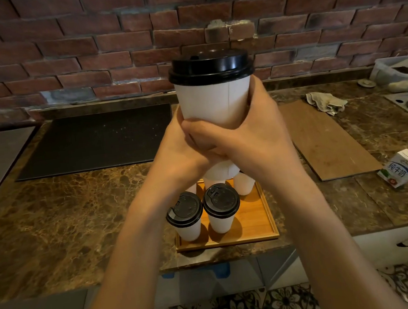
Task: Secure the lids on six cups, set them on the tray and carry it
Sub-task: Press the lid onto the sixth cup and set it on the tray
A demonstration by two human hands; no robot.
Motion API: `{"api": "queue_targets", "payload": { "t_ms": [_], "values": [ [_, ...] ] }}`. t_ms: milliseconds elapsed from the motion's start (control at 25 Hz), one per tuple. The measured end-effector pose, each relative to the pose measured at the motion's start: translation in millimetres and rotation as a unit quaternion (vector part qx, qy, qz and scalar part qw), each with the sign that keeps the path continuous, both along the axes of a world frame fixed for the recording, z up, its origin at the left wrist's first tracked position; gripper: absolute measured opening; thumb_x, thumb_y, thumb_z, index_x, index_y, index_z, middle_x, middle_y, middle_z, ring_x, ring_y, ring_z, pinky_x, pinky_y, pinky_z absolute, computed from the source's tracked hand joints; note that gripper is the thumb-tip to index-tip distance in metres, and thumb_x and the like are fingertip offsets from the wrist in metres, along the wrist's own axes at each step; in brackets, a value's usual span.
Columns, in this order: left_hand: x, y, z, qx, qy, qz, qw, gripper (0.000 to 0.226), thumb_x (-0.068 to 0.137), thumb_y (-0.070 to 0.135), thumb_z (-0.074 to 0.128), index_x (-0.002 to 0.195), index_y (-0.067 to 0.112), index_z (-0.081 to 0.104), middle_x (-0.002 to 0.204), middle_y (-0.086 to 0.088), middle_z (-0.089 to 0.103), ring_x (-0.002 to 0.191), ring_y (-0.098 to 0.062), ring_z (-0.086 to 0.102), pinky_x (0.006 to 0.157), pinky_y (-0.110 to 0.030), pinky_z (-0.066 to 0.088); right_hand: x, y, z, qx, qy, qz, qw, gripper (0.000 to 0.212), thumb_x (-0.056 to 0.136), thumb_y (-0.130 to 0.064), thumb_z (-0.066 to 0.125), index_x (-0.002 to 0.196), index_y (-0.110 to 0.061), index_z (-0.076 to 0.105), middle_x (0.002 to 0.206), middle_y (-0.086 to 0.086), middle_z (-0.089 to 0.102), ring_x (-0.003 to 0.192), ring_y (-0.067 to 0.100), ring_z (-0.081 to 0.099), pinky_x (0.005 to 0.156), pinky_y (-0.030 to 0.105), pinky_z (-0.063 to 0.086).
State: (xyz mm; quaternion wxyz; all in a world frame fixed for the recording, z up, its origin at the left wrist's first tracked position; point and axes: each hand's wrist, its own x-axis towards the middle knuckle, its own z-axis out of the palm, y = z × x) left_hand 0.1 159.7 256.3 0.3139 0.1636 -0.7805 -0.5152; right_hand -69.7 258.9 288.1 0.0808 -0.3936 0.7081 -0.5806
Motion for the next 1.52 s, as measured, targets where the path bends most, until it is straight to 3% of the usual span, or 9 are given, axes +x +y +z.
{"api": "queue_targets", "payload": {
  "t_ms": [80, 160, 240, 440, 720, 1000, 1200, 1360, 1520],
  "values": [
    [-0.7, 0.7, -0.1, 0.027, 0.007, 0.002, 1.0, 0.058, 0.077, 0.0, 0.069, 0.122, 0.02, 0.039, 0.096, 0.021, 0.047, 0.1, 0.019, 0.053, 0.065, 0.007, 0.038, -4.3, 1.8, 2.5, 0.0, -0.004, 0.011, 1.0, 0.083, 0.064, -0.04, 0.086, 0.133, -0.023, 0.045, 0.116, -0.012, 0.058, 0.11, 0.005, 0.055, 0.09, 0.034, 0.055],
    [1.6, -0.3, 3.0, 0.019, 0.005, -0.016, 1.0, 0.066, 0.071, 0.004, 0.076, 0.123, 0.024, 0.04, 0.104, 0.019, 0.052, 0.098, 0.022, 0.052, 0.069, 0.004, 0.04, -8.3, 3.0, 6.3, -0.008, -0.008, 0.031, 0.999, 0.079, 0.064, -0.038, 0.087, 0.13, -0.023, 0.047, 0.115, -0.012, 0.059, 0.108, 0.003, 0.057, 0.087, 0.03, 0.056],
    [6.5, -0.3, 6.4, 0.032, 0.012, -0.047, 0.998, 0.077, 0.063, 0.007, 0.083, 0.126, 0.023, 0.043, 0.113, 0.012, 0.059, 0.103, 0.013, 0.057, 0.074, -0.003, 0.046, -12.7, 4.5, 9.9, -0.013, -0.008, 0.054, 0.998, 0.078, 0.065, -0.038, 0.088, 0.13, -0.023, 0.047, 0.115, -0.011, 0.06, 0.107, 0.002, 0.058, 0.085, 0.028, 0.057],
    [13.4, 2.8, 14.7, 0.069, 0.02, -0.067, 0.995, 0.07, 0.049, 0.026, 0.082, 0.11, 0.038, 0.049, 0.098, 0.022, 0.066, 0.097, 0.007, 0.062, 0.071, -0.008, 0.05, -27.1, 7.3, 13.9, -0.022, -0.024, 0.13, 0.991, 0.078, 0.063, -0.039, 0.088, 0.129, -0.022, 0.051, 0.116, -0.008, 0.064, 0.109, 0.007, 0.062, 0.085, 0.031, 0.058],
    [18.7, 0.6, 14.3, 0.058, -0.027, -0.118, 0.991, 0.082, 0.05, 0.018, 0.089, 0.123, 0.022, 0.052, 0.105, 0.01, 0.067, 0.101, -0.005, 0.064, 0.074, -0.014, 0.052, -37.9, 10.7, 4.2, -0.027, -0.079, 0.224, 0.971, 0.069, 0.06, -0.032, 0.082, 0.122, -0.024, 0.053, 0.114, -0.006, 0.068, 0.111, 0.01, 0.064, 0.086, 0.026, 0.054],
    [16.9, -2.1, 10.2, 0.07, -0.009, -0.1, 0.992, 0.076, 0.057, 0.013, 0.086, 0.125, 0.016, 0.052, 0.108, 0.005, 0.068, 0.102, -0.009, 0.065, 0.077, -0.021, 0.054, -31.2, 12.7, 10.8, 0.002, -0.04, 0.185, 0.982, 0.065, 0.07, -0.025, 0.086, 0.125, -0.024, 0.052, 0.113, -0.009, 0.067, 0.105, 0.0, 0.064, 0.08, 0.017, 0.054],
    [11.6, 0.7, 6.4, 0.062, 0.017, -0.027, 0.998, 0.079, 0.049, 0.026, 0.084, 0.119, 0.023, 0.048, 0.104, 0.011, 0.063, 0.097, 0.009, 0.061, 0.071, -0.007, 0.049, -17.1, 7.5, 12.2, 0.018, 0.004, 0.09, 0.996, 0.078, 0.068, -0.038, 0.085, 0.134, -0.023, 0.047, 0.119, -0.012, 0.061, 0.109, 0.001, 0.058, 0.085, 0.023, 0.055],
    [5.3, -2.9, 4.0, 0.045, -0.002, -0.006, 0.999, 0.069, 0.066, 0.007, 0.08, 0.127, 0.012, 0.048, 0.103, 0.013, 0.061, 0.091, 0.017, 0.059, 0.067, -0.001, 0.045, -5.3, -0.4, 3.0, 0.016, 0.014, 0.02, 1.0, 0.086, 0.063, -0.05, 0.082, 0.136, -0.025, 0.043, 0.117, -0.015, 0.056, 0.108, 0.002, 0.055, 0.087, 0.027, 0.054],
    [4.5, -4.2, 3.1, 0.019, -0.006, -0.008, 1.0, 0.066, 0.069, 0.006, 0.077, 0.129, 0.008, 0.048, 0.1, 0.015, 0.058, 0.085, 0.022, 0.056, 0.066, 0.001, 0.043, 1.1, -4.2, -2.1, -0.007, 0.008, -0.008, 1.0, 0.087, 0.065, -0.047, 0.084, 0.137, -0.024, 0.042, 0.116, -0.016, 0.055, 0.108, 0.0, 0.054, 0.089, 0.027, 0.054]
  ]
}}
